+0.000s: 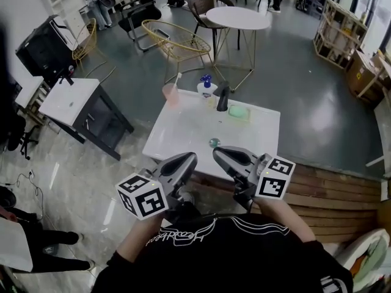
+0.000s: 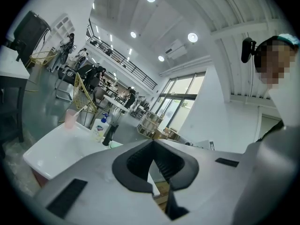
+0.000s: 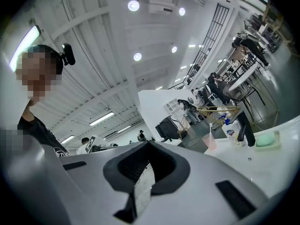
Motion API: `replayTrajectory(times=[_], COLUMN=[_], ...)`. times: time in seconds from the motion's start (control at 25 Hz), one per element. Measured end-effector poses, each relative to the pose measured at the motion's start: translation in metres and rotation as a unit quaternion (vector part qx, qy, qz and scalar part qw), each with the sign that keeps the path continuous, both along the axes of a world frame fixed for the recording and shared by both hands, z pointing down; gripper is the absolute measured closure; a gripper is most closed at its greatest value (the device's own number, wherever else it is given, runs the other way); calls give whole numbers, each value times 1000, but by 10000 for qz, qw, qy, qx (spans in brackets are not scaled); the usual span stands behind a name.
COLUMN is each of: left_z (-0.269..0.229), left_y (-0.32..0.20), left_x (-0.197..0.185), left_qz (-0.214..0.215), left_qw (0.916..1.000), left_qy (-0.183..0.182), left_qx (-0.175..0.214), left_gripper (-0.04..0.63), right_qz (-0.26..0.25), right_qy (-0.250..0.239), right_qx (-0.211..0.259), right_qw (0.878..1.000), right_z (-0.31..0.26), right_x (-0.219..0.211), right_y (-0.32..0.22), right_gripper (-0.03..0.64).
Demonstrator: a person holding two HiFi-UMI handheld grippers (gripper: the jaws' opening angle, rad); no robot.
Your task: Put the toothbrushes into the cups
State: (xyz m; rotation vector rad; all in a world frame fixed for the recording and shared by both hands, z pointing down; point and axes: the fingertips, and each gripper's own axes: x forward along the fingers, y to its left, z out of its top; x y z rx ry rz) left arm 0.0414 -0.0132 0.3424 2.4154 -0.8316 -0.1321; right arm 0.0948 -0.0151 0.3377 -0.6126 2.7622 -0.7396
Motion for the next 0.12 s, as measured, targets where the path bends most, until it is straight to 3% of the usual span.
replayTrajectory(times=[0.12], left_z=[-3], left_y=[6], left_x=[-1], left_qz=[-21], left_qw=[10000], left_qy=[2], left_qx=[5], left_gripper=[589], right_qz=[6], right_qy=[21], right_qx=[-4], right_qw=[10000], right_z=[-2], right_x=[-1], right_y=[6], right_gripper=[586])
